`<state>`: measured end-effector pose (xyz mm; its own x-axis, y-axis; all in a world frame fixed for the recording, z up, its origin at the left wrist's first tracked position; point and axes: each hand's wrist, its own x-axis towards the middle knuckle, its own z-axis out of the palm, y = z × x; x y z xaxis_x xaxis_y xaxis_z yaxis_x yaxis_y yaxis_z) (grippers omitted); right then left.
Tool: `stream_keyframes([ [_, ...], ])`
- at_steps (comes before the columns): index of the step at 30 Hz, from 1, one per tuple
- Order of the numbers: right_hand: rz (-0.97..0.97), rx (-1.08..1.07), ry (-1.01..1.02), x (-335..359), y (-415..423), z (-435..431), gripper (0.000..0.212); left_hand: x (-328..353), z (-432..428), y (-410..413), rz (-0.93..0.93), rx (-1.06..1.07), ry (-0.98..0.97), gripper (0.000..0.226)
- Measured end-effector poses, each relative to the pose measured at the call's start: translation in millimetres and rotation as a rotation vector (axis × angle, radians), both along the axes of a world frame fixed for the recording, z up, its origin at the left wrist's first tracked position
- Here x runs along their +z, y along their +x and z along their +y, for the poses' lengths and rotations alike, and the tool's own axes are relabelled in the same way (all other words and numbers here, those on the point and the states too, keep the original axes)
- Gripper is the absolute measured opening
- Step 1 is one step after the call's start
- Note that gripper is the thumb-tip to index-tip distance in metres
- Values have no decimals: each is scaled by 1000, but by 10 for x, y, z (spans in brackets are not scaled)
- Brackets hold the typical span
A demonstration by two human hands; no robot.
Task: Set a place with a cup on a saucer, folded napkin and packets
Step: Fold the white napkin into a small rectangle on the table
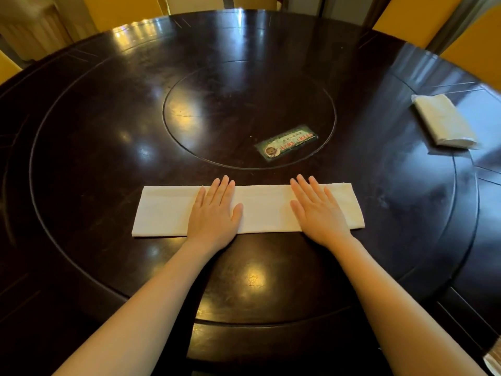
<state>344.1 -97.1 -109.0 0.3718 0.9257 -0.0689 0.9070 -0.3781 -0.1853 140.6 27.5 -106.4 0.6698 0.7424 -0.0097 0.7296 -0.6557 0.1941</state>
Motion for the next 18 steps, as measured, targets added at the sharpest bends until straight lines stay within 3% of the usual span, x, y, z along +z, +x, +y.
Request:
stream_keyframes([
  [5, -78, -68, -27, 33, 267, -174, 58, 11, 3, -1, 14, -1, 3, 59],
  [9, -31, -70, 8, 59, 237, -160, 55, 9, 3, 6, 45, -5, 5, 60],
  [11, 95, -89, 139, 124, 241, -173, 49, 18, 12, 14, 56, -2, -11, 59],
  [14, 395, -374, 515, 249, 243, -332, 39, 67, -31, 57, 45, -36, 3, 56],
  [16, 297, -597, 615, 296, 252, -480, 33, 106, -160, 170, 5, -147, 39, 53],
  [18, 228, -694, 547, 319, 243, -581, 29, 125, -359, 348, -45, -271, -23, 53],
])
